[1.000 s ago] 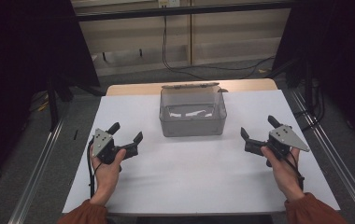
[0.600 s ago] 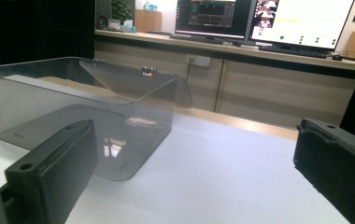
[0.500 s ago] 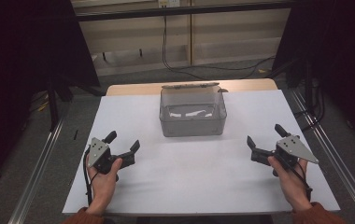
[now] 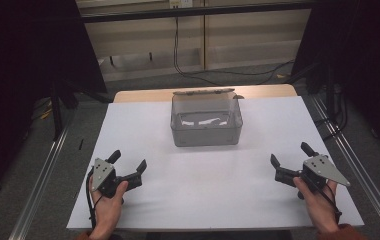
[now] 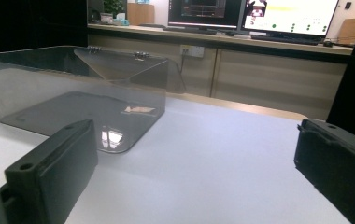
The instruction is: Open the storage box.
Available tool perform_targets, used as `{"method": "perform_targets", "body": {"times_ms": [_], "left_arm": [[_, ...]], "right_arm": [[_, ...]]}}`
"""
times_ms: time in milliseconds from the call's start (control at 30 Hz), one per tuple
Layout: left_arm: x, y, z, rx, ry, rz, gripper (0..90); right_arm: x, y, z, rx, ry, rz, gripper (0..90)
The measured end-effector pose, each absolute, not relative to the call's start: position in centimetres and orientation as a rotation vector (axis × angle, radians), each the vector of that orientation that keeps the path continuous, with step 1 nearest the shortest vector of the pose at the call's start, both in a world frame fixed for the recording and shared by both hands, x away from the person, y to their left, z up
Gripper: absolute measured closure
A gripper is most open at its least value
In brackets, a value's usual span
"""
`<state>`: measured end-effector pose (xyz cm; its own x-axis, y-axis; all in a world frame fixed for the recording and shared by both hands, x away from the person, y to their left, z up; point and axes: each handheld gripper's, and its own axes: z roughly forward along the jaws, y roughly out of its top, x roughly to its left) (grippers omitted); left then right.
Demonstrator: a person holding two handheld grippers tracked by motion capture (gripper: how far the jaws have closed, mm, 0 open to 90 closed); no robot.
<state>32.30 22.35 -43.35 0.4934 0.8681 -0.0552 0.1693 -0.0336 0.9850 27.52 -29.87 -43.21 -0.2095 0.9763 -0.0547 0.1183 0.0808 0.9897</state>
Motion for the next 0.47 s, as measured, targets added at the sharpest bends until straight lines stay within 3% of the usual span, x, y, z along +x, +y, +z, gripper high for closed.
{"method": "perform_targets", "body": {"times_ms": [467], "left_arm": [[32.5, 22.7, -43.7, 1.537, 0.931, 0.733, 3.5]], "right_arm": [[26.9, -30.3, -44.6, 1.174, 1.504, 1.195, 0.0]]}}
